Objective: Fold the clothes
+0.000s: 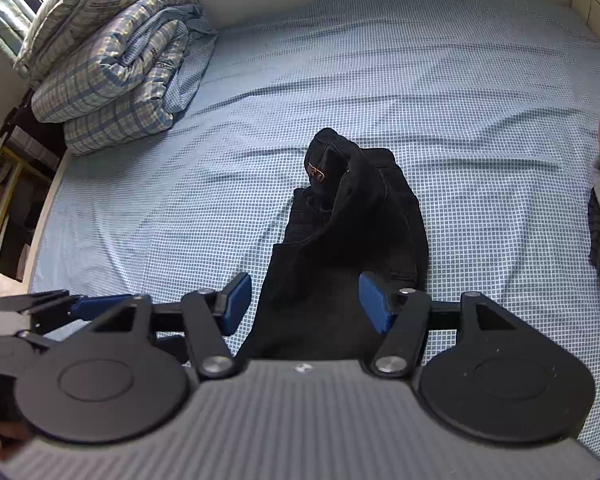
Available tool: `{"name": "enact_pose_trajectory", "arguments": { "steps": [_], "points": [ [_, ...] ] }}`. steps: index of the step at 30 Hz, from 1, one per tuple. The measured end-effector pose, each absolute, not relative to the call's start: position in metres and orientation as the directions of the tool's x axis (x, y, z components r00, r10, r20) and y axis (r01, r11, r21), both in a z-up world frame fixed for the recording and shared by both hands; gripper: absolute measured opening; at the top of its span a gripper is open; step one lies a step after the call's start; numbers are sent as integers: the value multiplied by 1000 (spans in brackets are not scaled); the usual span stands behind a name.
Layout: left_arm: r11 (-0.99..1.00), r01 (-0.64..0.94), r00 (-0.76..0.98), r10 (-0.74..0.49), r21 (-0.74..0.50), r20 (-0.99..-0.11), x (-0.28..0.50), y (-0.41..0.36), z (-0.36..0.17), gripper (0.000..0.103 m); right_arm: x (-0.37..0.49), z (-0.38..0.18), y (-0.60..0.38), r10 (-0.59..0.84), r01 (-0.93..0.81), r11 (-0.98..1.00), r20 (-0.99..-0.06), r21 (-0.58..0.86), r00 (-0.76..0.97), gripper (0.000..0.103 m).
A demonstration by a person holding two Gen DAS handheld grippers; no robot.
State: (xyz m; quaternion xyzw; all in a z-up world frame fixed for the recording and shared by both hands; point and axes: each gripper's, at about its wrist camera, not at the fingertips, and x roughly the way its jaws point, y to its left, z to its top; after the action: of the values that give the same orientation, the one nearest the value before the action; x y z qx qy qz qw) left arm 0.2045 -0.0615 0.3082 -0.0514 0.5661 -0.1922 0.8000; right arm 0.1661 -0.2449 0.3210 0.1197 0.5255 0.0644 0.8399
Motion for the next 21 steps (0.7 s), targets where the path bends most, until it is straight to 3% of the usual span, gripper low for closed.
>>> {"name": "enact_pose_trajectory", "arguments": {
  "steps": [6,15,21],
  "points": [
    [905,215,257,-416,-368,-872,209,-9,265,88,210,266,-194,48,48,996,-880,80,473,62],
    [898,233,251,-426,-372,-869,228,46,217,87,292,208,-147,-210,-97,946,-814,-309,542,62],
    [891,237,242,-440,-387,-865,235,63,201,87,335,188,-150,-256,-130,923,-829,-363,498,62]
  ]
}}
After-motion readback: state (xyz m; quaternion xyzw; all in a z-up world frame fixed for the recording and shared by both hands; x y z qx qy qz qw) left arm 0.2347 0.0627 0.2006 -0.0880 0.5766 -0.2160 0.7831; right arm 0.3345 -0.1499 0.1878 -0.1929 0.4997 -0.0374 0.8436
